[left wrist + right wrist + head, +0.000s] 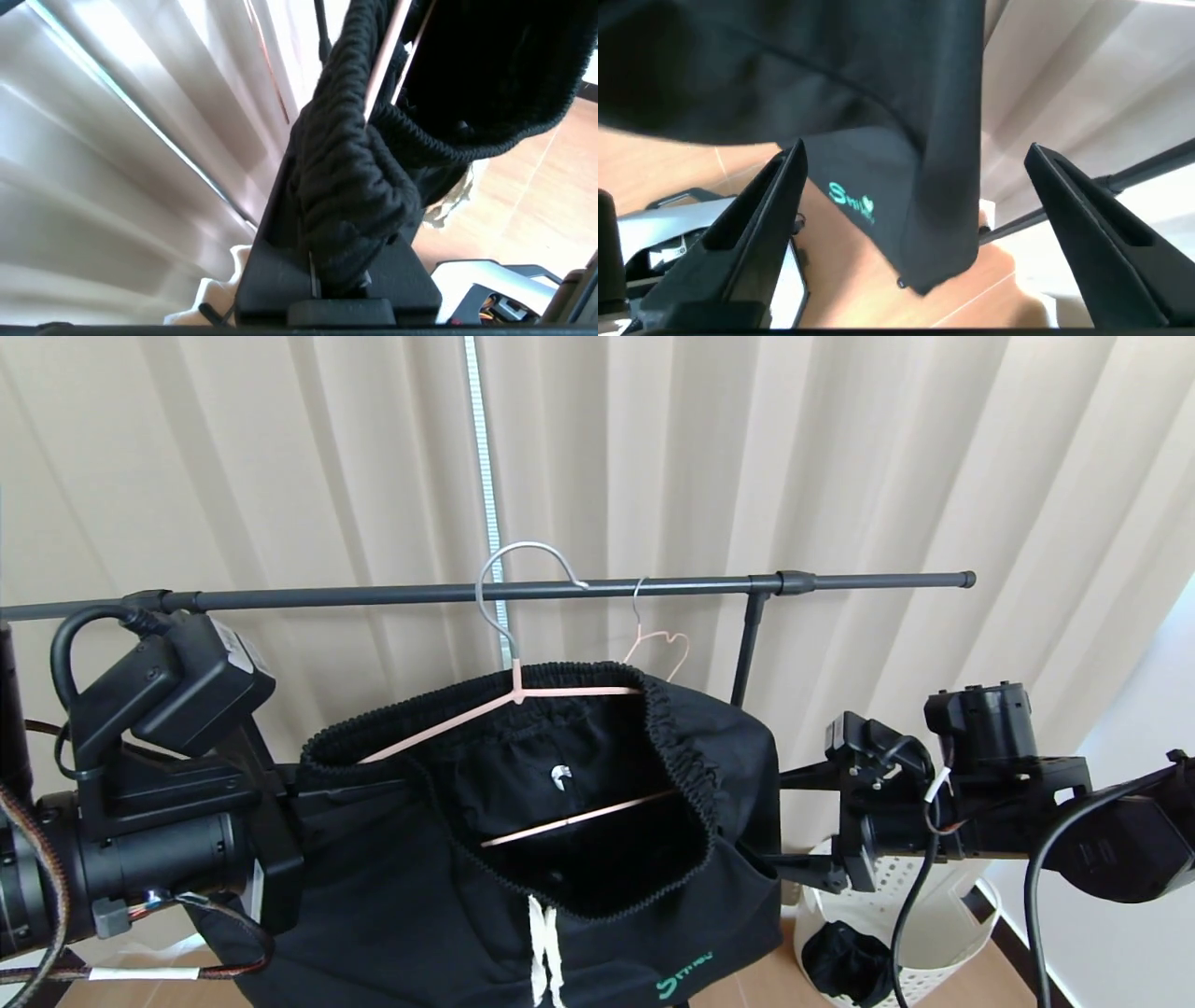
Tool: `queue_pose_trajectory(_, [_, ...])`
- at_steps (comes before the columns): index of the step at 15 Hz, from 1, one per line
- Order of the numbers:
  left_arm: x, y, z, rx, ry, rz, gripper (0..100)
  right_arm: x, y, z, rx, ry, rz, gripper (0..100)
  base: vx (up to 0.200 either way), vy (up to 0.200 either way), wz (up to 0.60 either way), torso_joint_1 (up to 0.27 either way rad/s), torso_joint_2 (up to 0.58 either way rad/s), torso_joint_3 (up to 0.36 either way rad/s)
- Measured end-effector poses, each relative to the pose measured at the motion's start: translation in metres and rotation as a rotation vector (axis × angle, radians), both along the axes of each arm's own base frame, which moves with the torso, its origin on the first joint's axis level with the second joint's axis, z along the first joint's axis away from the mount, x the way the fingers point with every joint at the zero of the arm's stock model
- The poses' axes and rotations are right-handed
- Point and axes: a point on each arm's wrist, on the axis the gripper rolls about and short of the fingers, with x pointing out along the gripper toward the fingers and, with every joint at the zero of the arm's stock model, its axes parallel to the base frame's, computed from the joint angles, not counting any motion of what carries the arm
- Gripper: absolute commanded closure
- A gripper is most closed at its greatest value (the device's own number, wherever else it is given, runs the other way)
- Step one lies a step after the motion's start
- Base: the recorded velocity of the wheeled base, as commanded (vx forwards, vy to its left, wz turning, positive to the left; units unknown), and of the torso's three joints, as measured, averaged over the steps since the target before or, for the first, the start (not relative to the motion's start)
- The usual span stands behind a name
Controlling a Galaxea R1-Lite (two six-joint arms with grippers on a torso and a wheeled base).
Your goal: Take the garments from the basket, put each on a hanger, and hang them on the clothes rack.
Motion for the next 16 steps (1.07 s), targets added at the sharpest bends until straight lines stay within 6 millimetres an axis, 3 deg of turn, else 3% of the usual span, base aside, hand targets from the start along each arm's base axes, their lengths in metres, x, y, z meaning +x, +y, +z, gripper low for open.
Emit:
queue_pose_trajectory(7, [-0.008, 0.000, 0.003, -0.039, 0.008, -0.004, 100, 0.005, 0.004, -0.007, 0.022, 0.039, -0.043, 100, 0.000, 0.000, 0.00, 0.000, 0.00, 0.000])
queue_pose_trajectory(16, [-0.015, 0.010, -0.001, -0.069, 0.028, 0.041, 100, 0.021, -0.029, 0.011, 0.060, -0.004, -0.172, 100, 0.000, 0.000, 0.00, 0.000, 0.00, 0.000])
